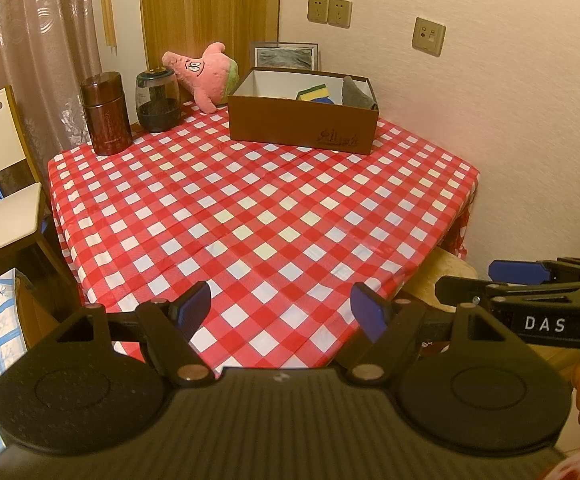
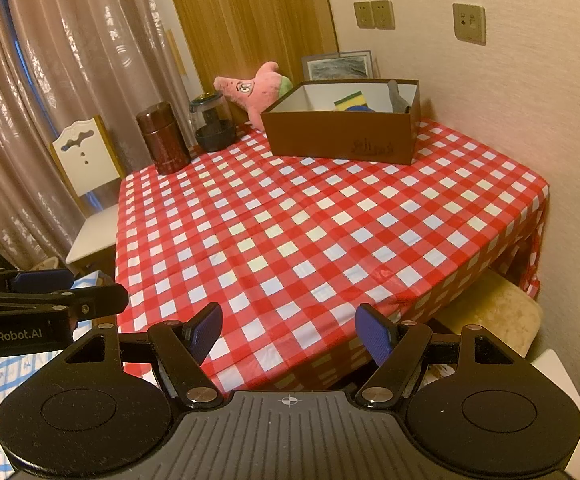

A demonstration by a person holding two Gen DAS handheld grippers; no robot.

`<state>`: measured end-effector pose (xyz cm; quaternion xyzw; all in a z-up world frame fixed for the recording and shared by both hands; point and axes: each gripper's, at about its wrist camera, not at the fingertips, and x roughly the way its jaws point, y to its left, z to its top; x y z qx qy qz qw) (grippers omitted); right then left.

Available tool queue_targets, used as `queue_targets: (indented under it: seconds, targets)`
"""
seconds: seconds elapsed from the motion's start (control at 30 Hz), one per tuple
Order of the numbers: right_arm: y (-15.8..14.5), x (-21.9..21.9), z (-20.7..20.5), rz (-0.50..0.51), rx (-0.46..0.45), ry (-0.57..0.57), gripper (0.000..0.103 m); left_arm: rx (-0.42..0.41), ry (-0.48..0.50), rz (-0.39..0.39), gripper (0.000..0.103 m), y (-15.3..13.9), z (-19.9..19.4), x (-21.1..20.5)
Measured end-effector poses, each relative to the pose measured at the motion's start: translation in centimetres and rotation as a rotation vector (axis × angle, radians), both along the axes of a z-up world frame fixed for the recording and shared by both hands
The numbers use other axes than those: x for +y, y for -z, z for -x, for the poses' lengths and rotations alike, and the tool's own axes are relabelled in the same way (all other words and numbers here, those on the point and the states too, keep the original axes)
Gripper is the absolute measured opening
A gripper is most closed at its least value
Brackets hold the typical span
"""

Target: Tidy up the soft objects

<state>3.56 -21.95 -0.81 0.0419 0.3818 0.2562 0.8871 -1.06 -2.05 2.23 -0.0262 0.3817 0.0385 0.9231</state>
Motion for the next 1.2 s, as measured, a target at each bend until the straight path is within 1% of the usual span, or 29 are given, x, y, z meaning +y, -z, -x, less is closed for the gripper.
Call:
queue_targets:
  seconds: [0.97,1.2]
  targets:
    - [0.14,-0.08,-0.2,0.001,-0.001,-0.004,0.073,-0.001,-0.003,-0.001,0.075,0.18,-0.07,-0.39]
    - [-0.01,-0.35,-0.1,0.006,0.001,0.017,0.073,0.007,0.005,0.007,0.075,0.05,-0.22,-0.94]
